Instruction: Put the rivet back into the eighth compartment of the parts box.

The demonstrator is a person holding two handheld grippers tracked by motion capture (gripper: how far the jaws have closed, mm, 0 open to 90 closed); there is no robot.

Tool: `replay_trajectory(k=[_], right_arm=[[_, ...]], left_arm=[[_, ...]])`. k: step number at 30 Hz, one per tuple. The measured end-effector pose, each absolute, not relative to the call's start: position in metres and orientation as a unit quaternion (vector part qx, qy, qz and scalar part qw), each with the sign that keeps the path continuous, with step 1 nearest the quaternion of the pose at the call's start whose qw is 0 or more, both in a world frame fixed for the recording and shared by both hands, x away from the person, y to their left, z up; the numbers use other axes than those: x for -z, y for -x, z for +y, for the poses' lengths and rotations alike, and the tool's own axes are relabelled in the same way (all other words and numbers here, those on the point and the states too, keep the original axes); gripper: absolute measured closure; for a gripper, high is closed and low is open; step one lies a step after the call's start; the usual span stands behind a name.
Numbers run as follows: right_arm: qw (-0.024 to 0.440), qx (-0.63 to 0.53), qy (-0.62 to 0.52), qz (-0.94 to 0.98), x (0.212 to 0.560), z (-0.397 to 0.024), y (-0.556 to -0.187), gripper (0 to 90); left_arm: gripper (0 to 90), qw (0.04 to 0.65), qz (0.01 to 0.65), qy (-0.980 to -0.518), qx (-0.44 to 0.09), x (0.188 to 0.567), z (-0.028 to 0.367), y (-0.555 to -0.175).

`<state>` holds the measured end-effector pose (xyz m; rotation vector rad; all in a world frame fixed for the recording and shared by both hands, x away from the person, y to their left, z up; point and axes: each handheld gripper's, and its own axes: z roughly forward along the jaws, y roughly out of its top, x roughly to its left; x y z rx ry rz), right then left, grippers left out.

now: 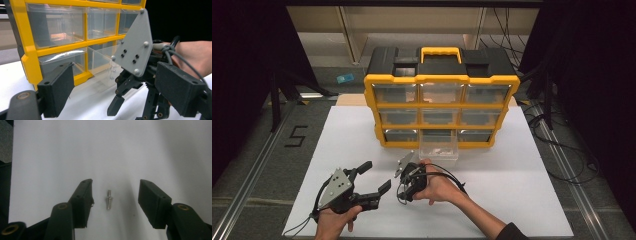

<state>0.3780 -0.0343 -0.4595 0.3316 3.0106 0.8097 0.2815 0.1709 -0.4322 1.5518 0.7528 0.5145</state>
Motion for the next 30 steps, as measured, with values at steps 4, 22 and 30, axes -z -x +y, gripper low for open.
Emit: replay_trajectory(k=[4, 22, 30], right_arm=[[0.004, -0.249, -0.105, 0.963, 0.465, -0.032, -0.379, 51.8], [0.026, -0.237, -0.080, 0.968, 0.472, -0.031, -0.380, 77.4], [0.016, -0.238, -0.088, 0.967, 0.472, -0.031, -0.378, 83.5]], left_arm=[[15.9, 0.622, 0.328, -0.675, -0.224, 0.432, 0.171, -0.282], [15.9, 0.620, 0.329, -0.676, -0.224, 0.433, 0.170, -0.282], [15.9, 0.621, 0.329, -0.676, -0.224, 0.433, 0.171, -0.282]])
